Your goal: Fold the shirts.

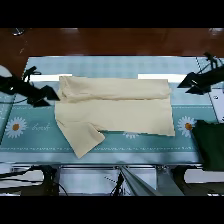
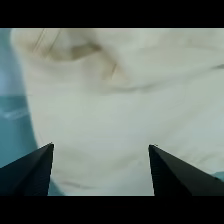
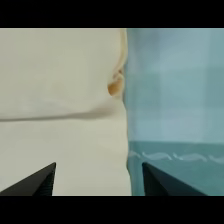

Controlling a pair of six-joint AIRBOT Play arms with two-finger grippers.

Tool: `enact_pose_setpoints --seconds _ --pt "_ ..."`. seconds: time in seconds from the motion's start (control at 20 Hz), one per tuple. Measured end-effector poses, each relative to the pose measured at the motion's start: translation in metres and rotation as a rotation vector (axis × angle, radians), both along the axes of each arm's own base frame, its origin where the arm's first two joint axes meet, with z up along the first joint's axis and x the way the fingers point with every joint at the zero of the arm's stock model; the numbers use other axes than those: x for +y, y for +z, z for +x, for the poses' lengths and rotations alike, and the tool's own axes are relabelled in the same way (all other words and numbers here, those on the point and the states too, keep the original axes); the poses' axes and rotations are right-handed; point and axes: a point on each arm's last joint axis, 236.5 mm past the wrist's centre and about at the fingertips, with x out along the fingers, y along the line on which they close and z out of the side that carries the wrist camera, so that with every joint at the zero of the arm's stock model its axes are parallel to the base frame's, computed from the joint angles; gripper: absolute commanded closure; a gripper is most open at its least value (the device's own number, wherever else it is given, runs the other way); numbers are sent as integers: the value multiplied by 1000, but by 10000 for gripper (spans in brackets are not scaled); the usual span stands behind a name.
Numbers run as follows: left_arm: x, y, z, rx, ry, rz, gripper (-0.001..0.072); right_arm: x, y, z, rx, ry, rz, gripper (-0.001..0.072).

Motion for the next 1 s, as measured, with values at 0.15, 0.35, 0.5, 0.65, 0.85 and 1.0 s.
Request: enact_pose_setpoints --seconds 0.15,0.35,0.5,0.65,0.85,1.0 --pt "24 -16 -64 75 110 -4 8 -1 7 -44 -33 -77 -1 89" --pt "12 -31 -115 72 262 -159 9 41 -11 -97 -87 -137 99 89" --pt "-9 -40 -133 71 302 -231 9 73 -22 -122 -112 -161 198 89" --pt "-26 -43 -137 60 298 -270 9 89 -26 -133 -130 -173 249 89" --pt "-48 -42 -128 2 277 -318 9 94 -28 -135 -149 -190 270 89" --pt "-71 -47 -130 4 235 -356 10 94 -28 -133 -159 -210 277 89"
